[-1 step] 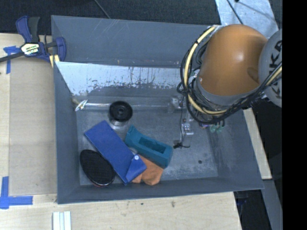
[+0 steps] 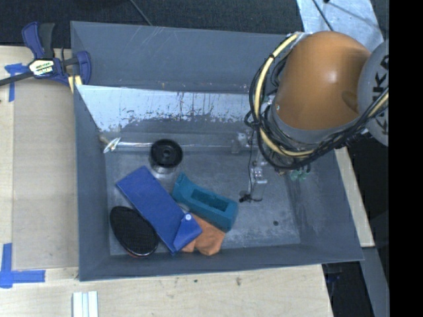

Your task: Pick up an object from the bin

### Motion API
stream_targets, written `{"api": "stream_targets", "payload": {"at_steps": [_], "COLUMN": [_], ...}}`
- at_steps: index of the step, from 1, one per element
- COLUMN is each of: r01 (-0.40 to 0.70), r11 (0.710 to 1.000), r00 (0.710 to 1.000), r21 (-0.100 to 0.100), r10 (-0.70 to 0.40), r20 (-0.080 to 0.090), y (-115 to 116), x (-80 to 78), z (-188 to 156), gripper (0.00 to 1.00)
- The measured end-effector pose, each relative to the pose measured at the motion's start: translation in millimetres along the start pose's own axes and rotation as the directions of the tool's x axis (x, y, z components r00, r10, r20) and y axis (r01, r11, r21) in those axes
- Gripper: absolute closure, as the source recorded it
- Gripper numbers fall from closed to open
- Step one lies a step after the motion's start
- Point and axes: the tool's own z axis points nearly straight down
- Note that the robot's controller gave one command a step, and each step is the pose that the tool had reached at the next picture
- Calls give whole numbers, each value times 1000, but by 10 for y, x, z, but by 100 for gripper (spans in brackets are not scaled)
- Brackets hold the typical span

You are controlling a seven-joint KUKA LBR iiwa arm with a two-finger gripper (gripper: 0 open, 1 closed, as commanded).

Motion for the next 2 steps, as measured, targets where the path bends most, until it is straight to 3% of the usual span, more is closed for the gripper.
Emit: {"api": "stream_targets", "payload": {"at_steps": [1, 2], "r01": [-24, 11], "r11": [1000, 1000], "r00": [1000, 1000], "r21": [-1, 0], "r10": [24, -11], "r20": [6, -1], "y": [197, 322], "x": [201, 184], "z": [508, 999], "gripper": [0, 100]}}
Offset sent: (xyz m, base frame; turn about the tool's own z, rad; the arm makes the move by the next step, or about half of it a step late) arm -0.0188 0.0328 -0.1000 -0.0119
